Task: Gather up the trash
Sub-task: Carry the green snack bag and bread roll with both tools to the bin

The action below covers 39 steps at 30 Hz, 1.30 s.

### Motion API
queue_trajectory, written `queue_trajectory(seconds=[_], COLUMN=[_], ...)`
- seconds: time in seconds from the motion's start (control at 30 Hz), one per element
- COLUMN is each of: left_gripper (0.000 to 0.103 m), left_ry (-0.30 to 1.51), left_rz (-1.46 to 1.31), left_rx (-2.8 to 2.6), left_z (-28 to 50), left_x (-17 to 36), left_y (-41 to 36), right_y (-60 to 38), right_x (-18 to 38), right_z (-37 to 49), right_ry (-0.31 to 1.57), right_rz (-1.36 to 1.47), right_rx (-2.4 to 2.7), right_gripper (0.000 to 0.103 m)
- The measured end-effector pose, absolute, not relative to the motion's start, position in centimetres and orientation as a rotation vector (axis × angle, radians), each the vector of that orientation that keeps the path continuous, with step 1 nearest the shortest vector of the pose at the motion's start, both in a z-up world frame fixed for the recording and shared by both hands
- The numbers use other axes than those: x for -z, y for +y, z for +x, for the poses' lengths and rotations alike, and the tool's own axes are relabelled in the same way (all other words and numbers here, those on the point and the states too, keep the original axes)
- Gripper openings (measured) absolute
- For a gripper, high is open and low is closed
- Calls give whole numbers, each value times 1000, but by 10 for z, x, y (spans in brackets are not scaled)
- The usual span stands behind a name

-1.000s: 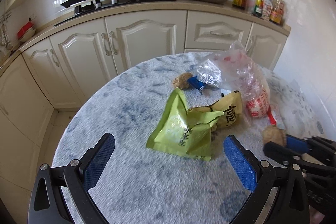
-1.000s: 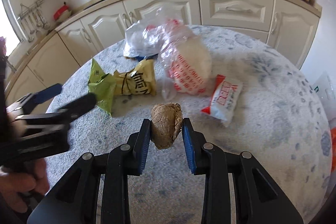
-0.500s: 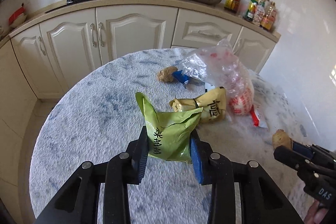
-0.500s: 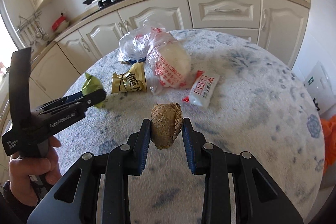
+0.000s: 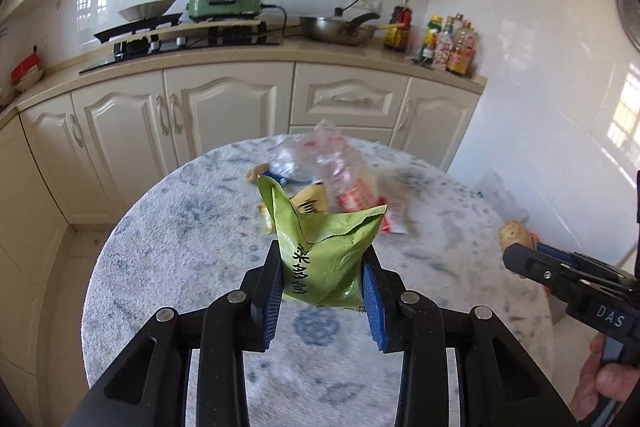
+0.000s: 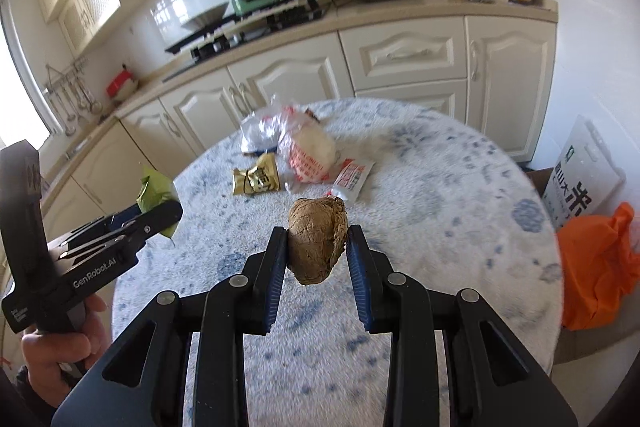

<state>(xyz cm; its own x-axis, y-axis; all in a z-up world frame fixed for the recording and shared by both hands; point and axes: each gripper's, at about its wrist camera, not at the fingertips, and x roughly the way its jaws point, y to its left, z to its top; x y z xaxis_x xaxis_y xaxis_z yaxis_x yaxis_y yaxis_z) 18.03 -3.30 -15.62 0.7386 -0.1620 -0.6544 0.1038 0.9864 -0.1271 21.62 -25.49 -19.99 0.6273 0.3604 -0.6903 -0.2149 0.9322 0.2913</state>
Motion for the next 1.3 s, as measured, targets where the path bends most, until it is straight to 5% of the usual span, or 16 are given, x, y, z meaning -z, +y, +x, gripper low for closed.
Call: queue_trajectory(seconds=[0.8,1.3], left_gripper=[32,32], left_ry=[562,688], left_rz=[-4,50], left_rx=[482,753], left_z=[126,175], left_x=[81,107], left_y=[-165,-280], right_y=[-431,-537], right_x=[128,166], right_z=[136,99], right_ry=[601,665], right_rz=[325,401], right_rx=[-3,246], right_gripper=[30,30])
